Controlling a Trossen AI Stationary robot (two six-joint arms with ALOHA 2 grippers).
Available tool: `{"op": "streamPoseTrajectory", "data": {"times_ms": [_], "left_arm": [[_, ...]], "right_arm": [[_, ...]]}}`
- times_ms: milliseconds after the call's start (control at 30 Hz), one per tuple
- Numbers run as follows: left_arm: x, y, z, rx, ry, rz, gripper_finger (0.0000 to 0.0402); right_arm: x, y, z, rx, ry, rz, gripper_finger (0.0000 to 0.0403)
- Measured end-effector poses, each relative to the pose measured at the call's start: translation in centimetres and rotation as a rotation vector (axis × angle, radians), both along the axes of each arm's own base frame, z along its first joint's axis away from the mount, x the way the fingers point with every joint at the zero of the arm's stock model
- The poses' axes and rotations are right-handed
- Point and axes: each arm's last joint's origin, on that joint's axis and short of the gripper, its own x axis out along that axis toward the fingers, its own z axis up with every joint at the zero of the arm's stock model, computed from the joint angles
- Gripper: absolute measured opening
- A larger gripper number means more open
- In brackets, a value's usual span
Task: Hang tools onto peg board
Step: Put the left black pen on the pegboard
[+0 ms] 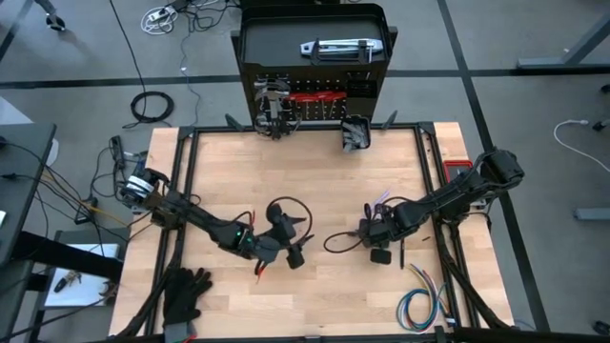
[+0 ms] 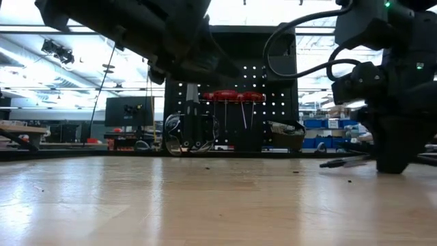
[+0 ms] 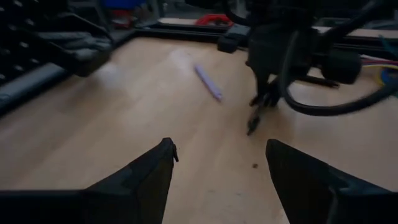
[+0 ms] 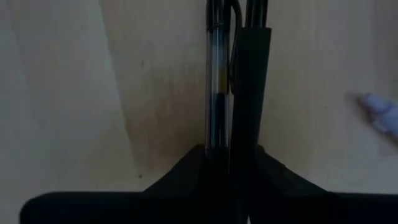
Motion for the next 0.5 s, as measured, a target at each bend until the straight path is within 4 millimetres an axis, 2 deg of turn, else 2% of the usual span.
{"op": "streamPoseTrajectory", "data": {"times_ms": [300, 400, 500], "left_arm": [[0.0, 0.1, 0.0, 0.027, 0.007, 0.013, 0.0252], [0.0, 0.1, 0.0, 0.021, 0.008, 0.016, 0.0252], [0.0, 0.3, -0.1, 0.003, 0.005, 0.027, 0.0252]], "right_arm": [[0.8, -0.1, 0.5, -0.082, -0.062, -0.026, 0.0083], [1.3, -0.2, 1.4, -0.124, -0.100, -0.011, 0.0083], [1.8, -0.3, 3.1, -0.177, -0.207, -0.022, 0.0083]]}}
